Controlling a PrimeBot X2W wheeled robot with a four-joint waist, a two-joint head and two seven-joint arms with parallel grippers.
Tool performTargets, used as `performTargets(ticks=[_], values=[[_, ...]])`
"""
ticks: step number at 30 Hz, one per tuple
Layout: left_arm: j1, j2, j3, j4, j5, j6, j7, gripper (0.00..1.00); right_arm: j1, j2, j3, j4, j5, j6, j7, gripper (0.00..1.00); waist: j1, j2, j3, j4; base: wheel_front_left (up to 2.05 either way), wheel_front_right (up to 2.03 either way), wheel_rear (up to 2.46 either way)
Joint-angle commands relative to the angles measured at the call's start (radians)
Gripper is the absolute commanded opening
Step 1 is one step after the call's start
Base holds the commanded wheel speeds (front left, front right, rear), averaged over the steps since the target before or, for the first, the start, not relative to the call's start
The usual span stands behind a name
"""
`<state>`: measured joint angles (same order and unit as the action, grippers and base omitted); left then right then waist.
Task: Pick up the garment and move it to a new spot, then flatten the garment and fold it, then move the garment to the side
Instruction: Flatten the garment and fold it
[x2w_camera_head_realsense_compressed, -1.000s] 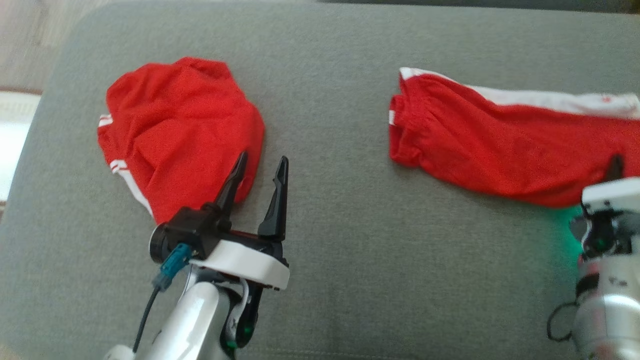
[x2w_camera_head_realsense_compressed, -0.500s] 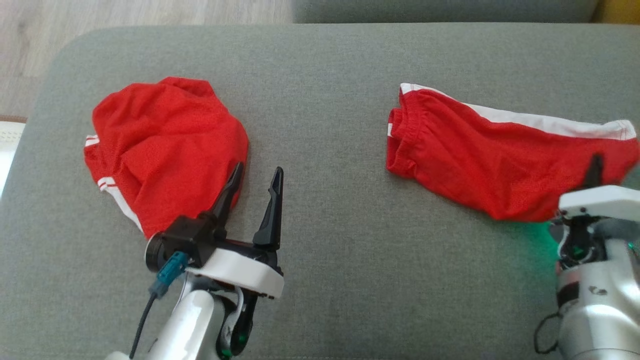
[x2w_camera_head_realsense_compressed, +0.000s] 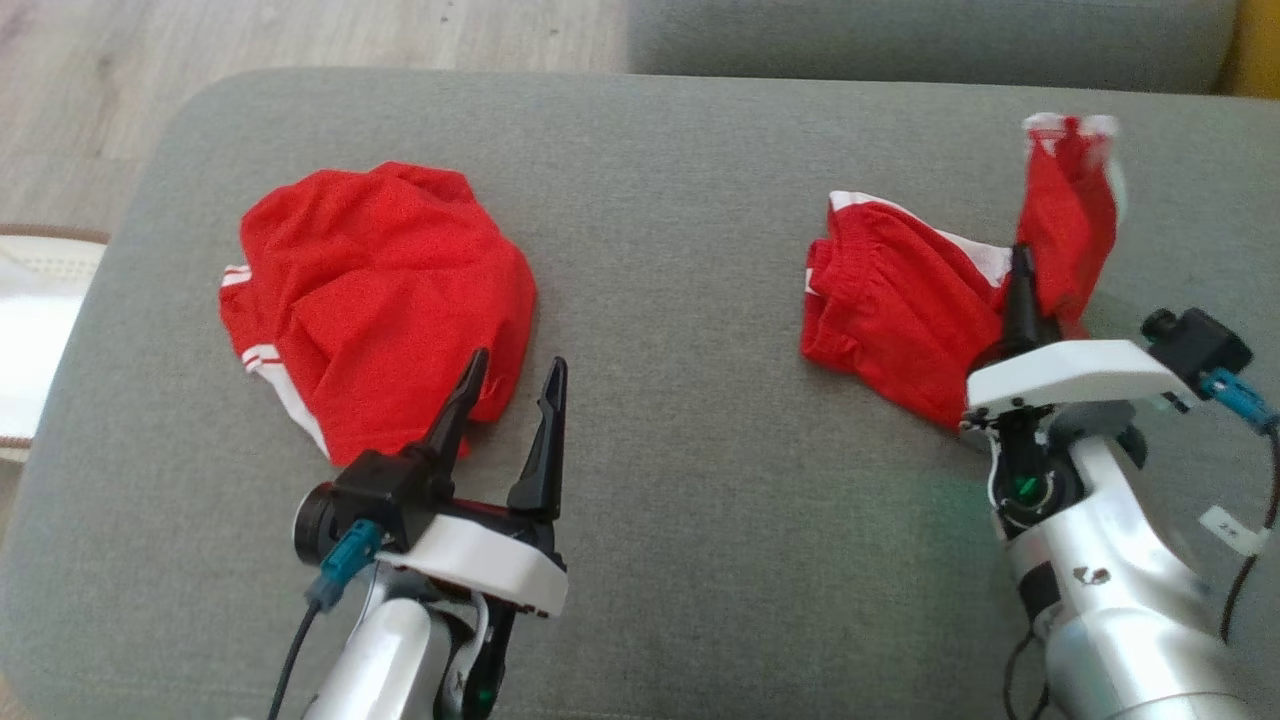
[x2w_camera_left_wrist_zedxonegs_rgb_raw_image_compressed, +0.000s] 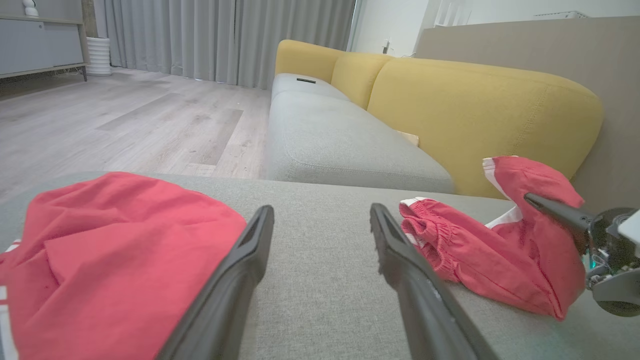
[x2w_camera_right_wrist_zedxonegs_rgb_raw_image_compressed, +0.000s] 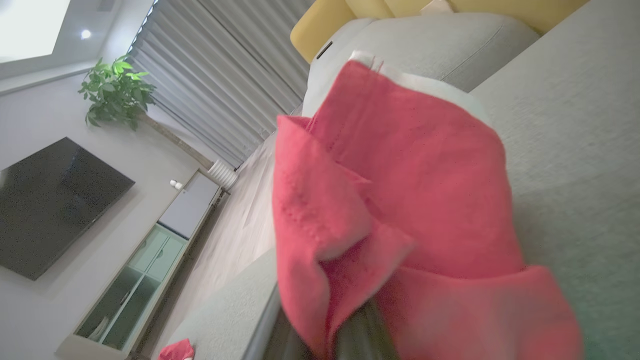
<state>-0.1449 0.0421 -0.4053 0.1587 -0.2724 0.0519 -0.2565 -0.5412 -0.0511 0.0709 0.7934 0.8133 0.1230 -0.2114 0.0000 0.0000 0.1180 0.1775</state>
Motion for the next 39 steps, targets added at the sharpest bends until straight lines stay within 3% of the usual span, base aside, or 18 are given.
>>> performTargets(ticks=[1, 18, 19, 20, 34, 39], values=[[-0.02, 0.008, 0.029, -0.035, 0.0, 0.0, -0.005, 1.0, -0.013, 0.001, 0.056, -0.028, 0.013, 0.008, -0.015, 0.0, 0.0, 0.0, -0.002, 0.017, 0.0, 0.0, 0.0], [-0.005, 0.008, 0.027, -0.037, -0.01, 0.011, -0.005, 1.0, -0.03, 0.001, 0.24, 0.01, 0.019, 0.008, -0.01, 0.0, 0.0, 0.0, 0.001, 0.066, 0.0, 0.0, 0.0], [-0.006, 0.008, 0.026, -0.038, -0.011, 0.012, -0.005, 1.0, -0.028, 0.001, 0.253, 0.016, 0.009, 0.008, -0.008, 0.44, 0.0, 0.0, 0.001, 0.066, 0.0, 0.0, 0.0], [-0.006, 0.008, 0.024, -0.039, -0.012, 0.013, -0.005, 1.0, -0.026, 0.001, 0.258, 0.019, 0.007, 0.008, -0.01, 1.0, 0.0, 0.0, 0.002, 0.066, 0.0, 0.0, 0.0], [-0.011, 0.008, 0.035, -0.039, -0.006, 0.013, -0.005, 1.0, 0.034, 0.001, 0.48, 0.003, 0.046, 0.008, 0.121, 1.0, 0.0, 0.0, -0.013, 0.032, 0.0, 0.0, 0.0], [-0.003, 0.008, 0.044, -0.041, -0.001, 0.011, -0.005, 1.0, 0.036, -0.009, 0.473, -0.044, 0.028, 0.008, 0.068, 1.0, 0.0, 0.0, -0.031, -0.001, 0.0, 0.0, 0.0]])
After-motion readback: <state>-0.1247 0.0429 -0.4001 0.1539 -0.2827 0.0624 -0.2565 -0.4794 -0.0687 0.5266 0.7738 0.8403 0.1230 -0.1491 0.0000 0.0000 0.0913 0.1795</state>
